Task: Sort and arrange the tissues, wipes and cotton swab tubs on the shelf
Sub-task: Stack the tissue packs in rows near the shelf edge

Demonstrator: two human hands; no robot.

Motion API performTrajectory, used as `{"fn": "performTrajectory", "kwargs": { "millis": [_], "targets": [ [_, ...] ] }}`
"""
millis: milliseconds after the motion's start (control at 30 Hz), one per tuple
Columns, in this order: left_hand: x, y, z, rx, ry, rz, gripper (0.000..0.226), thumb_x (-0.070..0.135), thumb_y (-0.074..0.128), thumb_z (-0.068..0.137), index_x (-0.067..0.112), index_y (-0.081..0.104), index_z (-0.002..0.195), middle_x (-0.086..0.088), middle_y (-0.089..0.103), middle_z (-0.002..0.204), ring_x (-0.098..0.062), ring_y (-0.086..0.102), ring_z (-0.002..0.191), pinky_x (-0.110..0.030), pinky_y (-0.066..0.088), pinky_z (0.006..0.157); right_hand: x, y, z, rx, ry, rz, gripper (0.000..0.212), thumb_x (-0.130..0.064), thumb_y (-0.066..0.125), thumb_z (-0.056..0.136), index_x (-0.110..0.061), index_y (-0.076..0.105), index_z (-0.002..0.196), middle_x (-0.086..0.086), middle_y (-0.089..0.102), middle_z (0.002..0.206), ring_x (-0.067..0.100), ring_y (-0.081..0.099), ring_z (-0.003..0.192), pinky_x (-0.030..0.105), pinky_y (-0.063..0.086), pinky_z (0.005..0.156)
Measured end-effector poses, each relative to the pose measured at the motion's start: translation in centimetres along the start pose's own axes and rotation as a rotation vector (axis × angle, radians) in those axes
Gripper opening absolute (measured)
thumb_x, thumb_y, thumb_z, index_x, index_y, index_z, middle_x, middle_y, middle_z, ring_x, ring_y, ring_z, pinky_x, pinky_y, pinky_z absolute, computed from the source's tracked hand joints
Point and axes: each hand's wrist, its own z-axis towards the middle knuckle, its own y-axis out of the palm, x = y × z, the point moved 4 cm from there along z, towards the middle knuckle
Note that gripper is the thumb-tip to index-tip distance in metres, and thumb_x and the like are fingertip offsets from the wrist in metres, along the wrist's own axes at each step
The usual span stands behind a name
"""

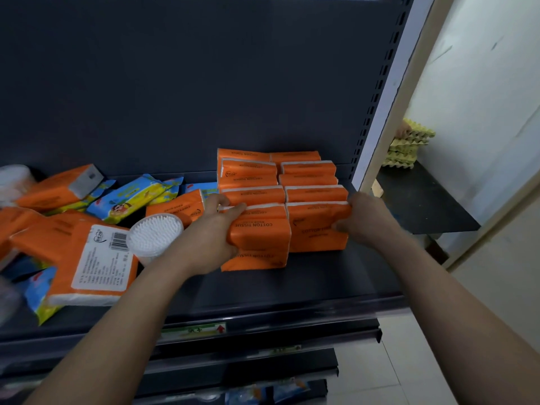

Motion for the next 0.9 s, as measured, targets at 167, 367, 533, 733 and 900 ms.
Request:
{"fn": "performTrajectory", "kwargs": {
  "millis": [167,367,533,733,900],
  "targets": [
    [0.5,0.2,0.1,0.067,-0.034,-0.122,0.084,0.018,0.067,0.078,0.022,0.020,0.147,0.009,0.014,0.141,-0.019,0.045,0.117,-0.022,0.042,0.085,0.3,0.0,0.3,0.001,-0.021,0.040,0.017,-0.016,0.063,0.086,-0.012,0.048,0.079,0.004,0.049,0.078,0.020,0.052,0.079,0.028,0.040,0.061],
    [0.8,0.7,-0.8,0.060,-0.054,-0.045,0.084,0.022,0.065,0.080,0.022,0.015,0.148,0.011,0.012,0.142,-0.016,0.049,0.105,-0.020,0.041,0.084,1.1,0.0,0.7,-0.007,-0.018,0.001,0.026,-0.006,0.056,0.088,-0.015,0.044,0.067,0.002,0.047,0.071,0.012,0.047,0.061,0.022,0.032,0.047],
    [1.3,0.5,-1.2,0.113,-0.078,-0.082,0.090,0.019,0.066,0.078,0.028,0.010,0.148,0.014,0.008,0.146,-0.014,0.046,0.110,-0.021,0.039,0.082,1.3,0.1,1.0,-0.024,-0.022,-0.037,0.021,-0.007,0.052,0.088,-0.014,0.048,0.070,0.005,0.053,0.075,0.017,0.053,0.068,0.026,0.041,0.056],
    [1.6,0.8,-2.3,0.151,-0.088,-0.082,0.094,0.031,0.073,0.075,0.031,0.011,0.146,0.012,0.008,0.146,-0.017,0.034,0.129,-0.025,0.035,0.096,0.9,-0.7,0.1,0.010,-0.126,-0.063,0.018,-0.021,0.059,0.089,-0.015,0.046,0.078,-0.002,0.045,0.070,0.012,0.046,0.065,0.026,0.037,0.056],
    [1.5,0.4,-2.7,0.152,-0.071,-0.121,0.099,0.033,0.079,0.069,0.028,0.016,0.146,0.009,0.014,0.145,-0.015,0.027,0.133,-0.024,0.028,0.106,-0.8,-1.9,-1.1,0.091,-0.224,-0.043,0.017,-0.022,0.057,0.090,-0.013,0.049,0.102,0.003,0.050,0.089,0.017,0.047,0.079,0.027,0.038,0.066]
  ]
}}
